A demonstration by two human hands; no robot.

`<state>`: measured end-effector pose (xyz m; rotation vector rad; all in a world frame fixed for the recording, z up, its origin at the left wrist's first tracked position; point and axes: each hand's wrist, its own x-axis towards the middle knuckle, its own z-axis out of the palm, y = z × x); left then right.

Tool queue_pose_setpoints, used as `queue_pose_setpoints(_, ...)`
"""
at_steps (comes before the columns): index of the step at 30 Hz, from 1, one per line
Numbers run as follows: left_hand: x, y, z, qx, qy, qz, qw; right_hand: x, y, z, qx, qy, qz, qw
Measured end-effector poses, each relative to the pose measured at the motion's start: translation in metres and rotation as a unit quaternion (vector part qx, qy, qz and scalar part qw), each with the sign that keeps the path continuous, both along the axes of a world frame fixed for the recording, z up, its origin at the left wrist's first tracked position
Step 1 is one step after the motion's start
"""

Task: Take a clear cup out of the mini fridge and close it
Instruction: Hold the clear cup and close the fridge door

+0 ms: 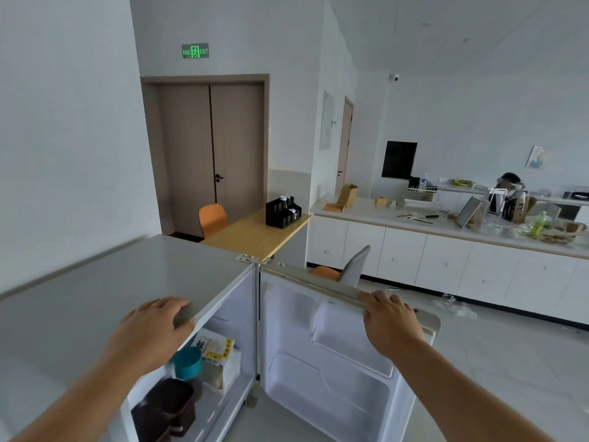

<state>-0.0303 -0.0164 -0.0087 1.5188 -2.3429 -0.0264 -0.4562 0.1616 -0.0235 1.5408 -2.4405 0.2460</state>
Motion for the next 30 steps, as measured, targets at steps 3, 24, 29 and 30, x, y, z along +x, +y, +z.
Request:
queue_pose_setpoints(3,0.001,0.000,0.001,0.010,0.003,-0.003,1.000,0.010,0.006,-0.001,-0.015,-0.007,-0.012,1.000)
queue_pose_setpoints(24,0.002,0.008,0.007,0.017,0.012,-0.006,1.000,0.088,0.019,0.012,-0.042,-0.069,0.080,0.994)
queue_pose_setpoints(29,0.003,0.009,0.008,0.016,0.012,-0.009,1.000,0.109,0.022,0.011,-0.084,-0.159,0.120,0.976)
queue_pose_setpoints(30,0.003,0.009,0.007,0.016,0.012,-0.010,1.000,0.113,0.021,0.013,-0.080,-0.171,0.119,0.975)
